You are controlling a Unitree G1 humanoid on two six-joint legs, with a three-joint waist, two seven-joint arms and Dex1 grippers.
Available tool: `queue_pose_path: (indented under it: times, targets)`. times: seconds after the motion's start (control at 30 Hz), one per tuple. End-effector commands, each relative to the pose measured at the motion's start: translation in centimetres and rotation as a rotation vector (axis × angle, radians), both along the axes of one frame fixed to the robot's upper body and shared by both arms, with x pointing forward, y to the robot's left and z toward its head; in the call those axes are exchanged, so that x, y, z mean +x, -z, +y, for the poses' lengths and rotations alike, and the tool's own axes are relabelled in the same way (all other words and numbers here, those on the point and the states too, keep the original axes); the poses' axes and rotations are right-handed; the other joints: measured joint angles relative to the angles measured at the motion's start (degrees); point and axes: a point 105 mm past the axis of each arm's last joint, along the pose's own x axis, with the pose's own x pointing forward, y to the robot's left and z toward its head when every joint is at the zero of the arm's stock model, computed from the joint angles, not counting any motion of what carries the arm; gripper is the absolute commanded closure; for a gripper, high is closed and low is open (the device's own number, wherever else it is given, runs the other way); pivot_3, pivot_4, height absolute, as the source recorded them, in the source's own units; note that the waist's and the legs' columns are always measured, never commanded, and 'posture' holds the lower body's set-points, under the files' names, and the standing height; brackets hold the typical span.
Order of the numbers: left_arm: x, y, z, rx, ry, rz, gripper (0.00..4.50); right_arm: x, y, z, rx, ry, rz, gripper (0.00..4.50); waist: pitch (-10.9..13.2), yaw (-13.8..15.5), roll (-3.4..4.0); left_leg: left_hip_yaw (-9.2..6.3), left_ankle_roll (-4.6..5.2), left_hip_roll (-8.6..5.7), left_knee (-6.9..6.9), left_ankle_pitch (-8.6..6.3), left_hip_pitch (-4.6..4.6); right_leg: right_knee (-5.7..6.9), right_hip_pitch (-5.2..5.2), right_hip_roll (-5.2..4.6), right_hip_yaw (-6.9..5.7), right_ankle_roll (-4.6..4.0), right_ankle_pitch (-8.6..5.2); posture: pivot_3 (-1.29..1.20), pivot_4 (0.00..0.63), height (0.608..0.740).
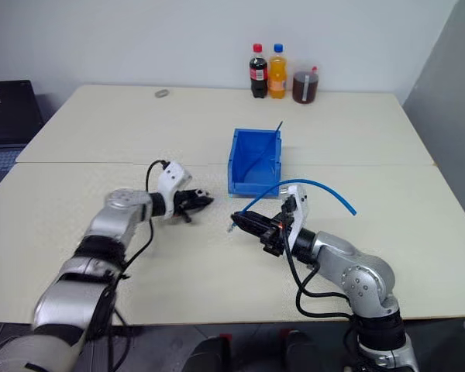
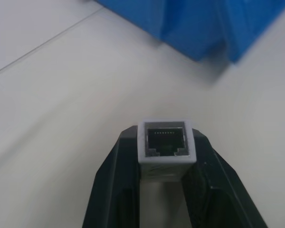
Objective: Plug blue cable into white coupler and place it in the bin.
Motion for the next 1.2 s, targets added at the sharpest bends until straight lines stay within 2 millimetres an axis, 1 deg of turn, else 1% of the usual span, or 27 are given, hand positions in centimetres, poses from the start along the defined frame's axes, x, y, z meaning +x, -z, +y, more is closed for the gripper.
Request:
queue_pose_path:
  times: [0.03,0.17,0.23,0.33,0.4,0.63,0.83,0.93,1.2]
  targets:
    - [-3.7,-0.7,-1.7,0.040,0.215,0.006,3.69,-1.0,-0.7,-0.1,-0.032,-0.031,-0.101,4.41,0.0,0.1,0.00,-0.06,0.00,-0.01,0.01,0.00,0.00,0.05,0.00,0.00,-0.02,-0.03,-0.02,0.00,0.150,0.740]
    - [-7.0,0.0,-3.2,0.072,0.360,0.040,3.69,-1.5,-0.2,-0.5,-0.116,-0.057,-0.166,4.41,0.0,0.6,0.00,-0.07,0.00,-0.05,0.09,0.00,0.01,0.14,0.01,0.00,-0.02,0.01,-0.02,0.00,0.150,0.740]
    - [-7.6,0.1,-3.4,0.082,0.381,0.047,3.69,-1.6,-0.1,-0.5,-0.131,-0.066,-0.181,4.41,0.0,0.8,0.00,-0.08,0.01,-0.06,0.12,0.00,0.04,0.15,0.04,0.00,-0.02,0.05,0.01,0.00,0.150,0.740]
    - [-9.0,1.4,-4.7,0.097,0.449,0.088,3.69,-1.7,0.7,0.1,-0.225,-0.118,-0.277,4.41,0.0,0.9,0.00,-0.08,0.03,-0.04,0.14,0.02,0.10,0.20,0.04,0.05,0.01,0.09,-0.02,0.00,0.150,0.740]
    - [-9.0,2.1,-4.8,0.117,0.457,0.098,3.69,-1.4,1.0,0.7,-0.251,-0.134,-0.325,4.41,0.0,0.9,0.00,-0.05,0.03,-0.04,0.14,0.02,0.20,0.24,0.08,0.07,0.07,0.31,-0.14,0.00,0.150,0.740]
    - [-9.0,2.6,-4.9,0.136,0.486,0.118,3.69,0.1,1.3,3.1,-0.294,-0.192,-0.471,4.41,0.0,0.9,-0.03,-0.01,0.04,-0.02,0.15,0.03,0.31,0.42,0.09,0.12,0.13,0.29,-0.15,0.00,0.150,0.740]
    - [-8.9,2.8,-4.9,0.148,0.511,0.119,3.69,1.1,1.3,4.8,-0.300,-0.279,-0.506,4.41,0.0,1.1,-0.04,0.01,0.04,-0.03,0.22,0.03,0.32,0.47,0.10,0.11,0.13,0.22,-0.12,0.00,0.150,0.740]
    - [-8.8,2.8,-4.9,0.150,0.517,0.122,3.69,1.4,1.7,5.4,-0.308,-0.302,-0.505,4.41,0.0,1.2,-0.04,0.01,0.04,-0.02,0.23,0.03,0.32,0.48,0.10,0.11,0.13,0.03,-0.01,0.00,0.150,0.740]
    - [-8.8,2.9,-4.8,0.153,0.521,0.126,3.69,1.2,2.4,6.4,-0.309,-0.319,-0.503,4.41,0.0,1.3,-0.04,-0.01,0.04,-0.02,0.26,0.03,0.32,0.54,0.10,0.11,0.10,0.01,-0.02,0.00,0.150,0.740]
